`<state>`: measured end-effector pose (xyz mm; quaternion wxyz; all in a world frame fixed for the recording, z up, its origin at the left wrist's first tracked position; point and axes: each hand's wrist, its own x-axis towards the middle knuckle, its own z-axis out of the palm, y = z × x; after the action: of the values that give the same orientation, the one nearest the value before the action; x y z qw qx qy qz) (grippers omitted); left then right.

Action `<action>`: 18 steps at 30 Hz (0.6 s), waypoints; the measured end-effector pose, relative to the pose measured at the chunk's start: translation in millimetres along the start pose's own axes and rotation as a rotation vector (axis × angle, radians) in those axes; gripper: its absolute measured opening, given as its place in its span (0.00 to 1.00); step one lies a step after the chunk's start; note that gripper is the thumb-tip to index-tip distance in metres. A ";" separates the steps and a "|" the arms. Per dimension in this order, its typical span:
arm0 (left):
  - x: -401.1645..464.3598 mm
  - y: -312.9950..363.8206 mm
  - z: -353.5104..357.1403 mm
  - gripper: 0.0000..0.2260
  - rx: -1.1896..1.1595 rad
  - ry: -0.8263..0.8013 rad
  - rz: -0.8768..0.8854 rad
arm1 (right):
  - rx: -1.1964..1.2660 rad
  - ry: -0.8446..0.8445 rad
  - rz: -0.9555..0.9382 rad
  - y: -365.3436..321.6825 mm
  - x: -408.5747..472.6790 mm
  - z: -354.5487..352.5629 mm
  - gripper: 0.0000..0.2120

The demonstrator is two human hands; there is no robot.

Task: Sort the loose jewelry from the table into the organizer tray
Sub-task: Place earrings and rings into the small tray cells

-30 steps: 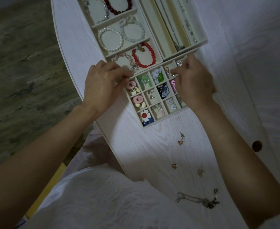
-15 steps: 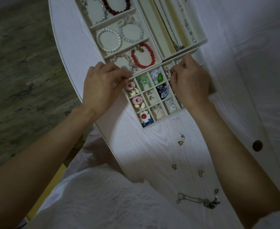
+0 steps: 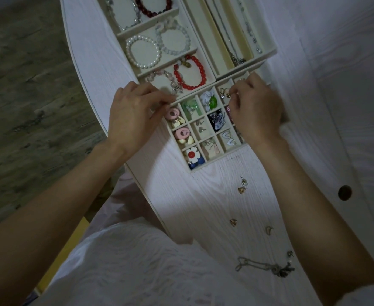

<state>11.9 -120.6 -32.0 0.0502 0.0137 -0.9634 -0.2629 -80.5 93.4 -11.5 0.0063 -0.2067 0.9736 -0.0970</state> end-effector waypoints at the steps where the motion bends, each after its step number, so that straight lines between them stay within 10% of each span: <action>1: -0.1 -0.3 0.0 0.09 -0.002 -0.002 -0.001 | -0.007 -0.004 0.025 -1.4 1.0 -0.7 0.08; 18: 1.7 -1.7 -0.8 0.09 -0.036 -0.012 0.003 | -0.296 -0.228 0.349 -36.0 25.0 -6.7 0.17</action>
<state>10.3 -122.5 -32.0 0.0448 0.0098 -0.9588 -0.2802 -89.2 52.3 2.7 0.1022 -0.0439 0.9911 0.0731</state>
